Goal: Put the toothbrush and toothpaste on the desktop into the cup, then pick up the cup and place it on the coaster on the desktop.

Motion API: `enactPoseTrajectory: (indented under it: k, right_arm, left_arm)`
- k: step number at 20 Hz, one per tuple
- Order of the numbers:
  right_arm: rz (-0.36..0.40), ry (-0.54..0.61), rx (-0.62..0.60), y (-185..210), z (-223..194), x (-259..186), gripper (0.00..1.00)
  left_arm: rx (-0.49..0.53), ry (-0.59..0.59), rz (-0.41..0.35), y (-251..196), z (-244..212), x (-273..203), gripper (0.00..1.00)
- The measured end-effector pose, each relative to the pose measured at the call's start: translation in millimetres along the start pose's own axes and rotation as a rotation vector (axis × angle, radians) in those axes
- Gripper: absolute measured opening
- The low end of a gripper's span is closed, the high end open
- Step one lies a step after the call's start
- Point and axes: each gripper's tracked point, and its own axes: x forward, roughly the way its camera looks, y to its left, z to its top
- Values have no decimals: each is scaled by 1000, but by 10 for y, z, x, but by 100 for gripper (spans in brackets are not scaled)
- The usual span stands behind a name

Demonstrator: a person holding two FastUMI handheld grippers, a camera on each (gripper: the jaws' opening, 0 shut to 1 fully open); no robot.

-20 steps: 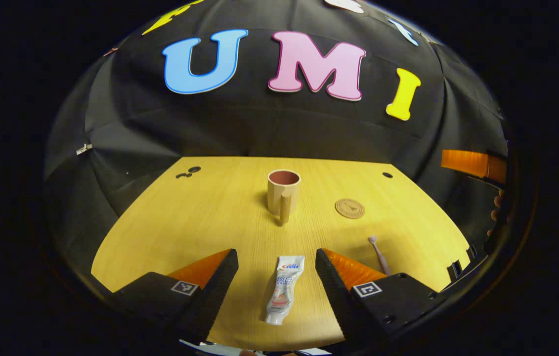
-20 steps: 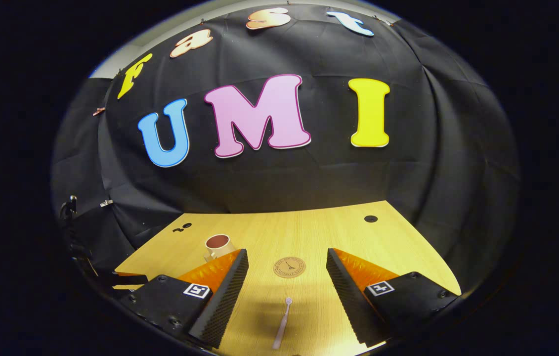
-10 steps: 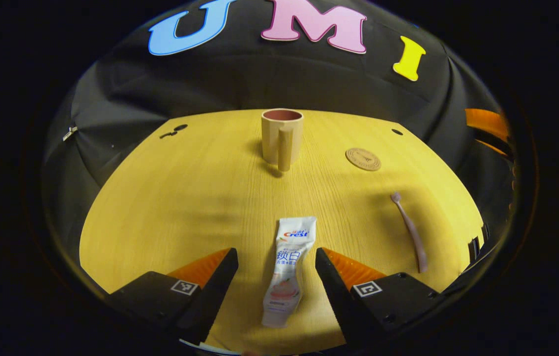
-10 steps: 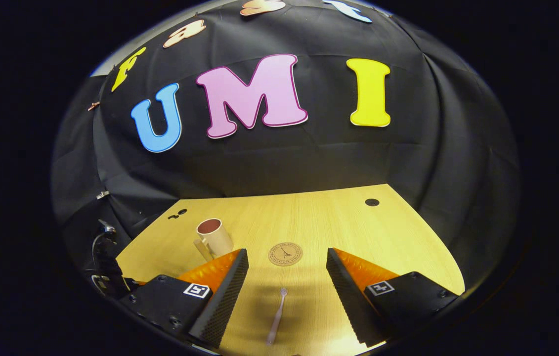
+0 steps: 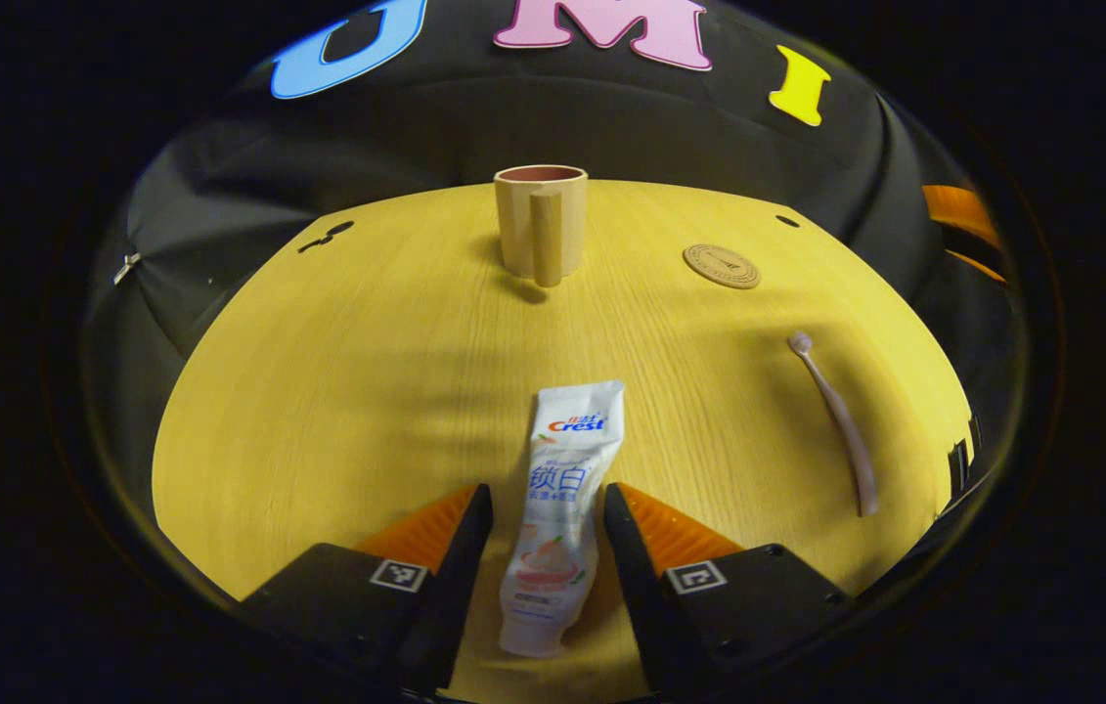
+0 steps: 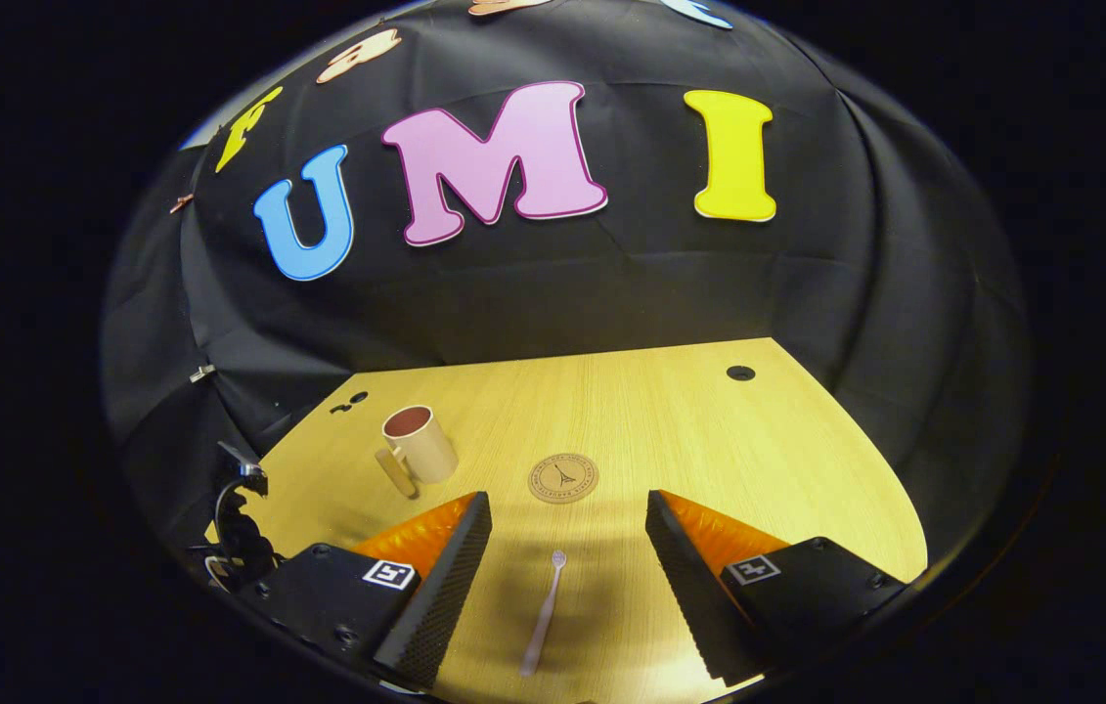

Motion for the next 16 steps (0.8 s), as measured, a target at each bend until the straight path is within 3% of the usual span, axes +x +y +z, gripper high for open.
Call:
enactPoseTrajectory:
  k: [5,12,13,16]
  right_arm:
    - [23,50,2,75,-171,39,98]
    - [-3,166,22,41,-523,48,98]
    - [-9,184,19,25,-578,54,98]
    - [-19,235,17,19,-733,61,98]
  left_arm:
    - [55,5,13,-111,12,17,36]
    - [36,17,-6,-106,25,-31,22]
    - [34,14,-2,-92,-8,-65,16]
    - [28,1,-12,-58,-70,-209,18]
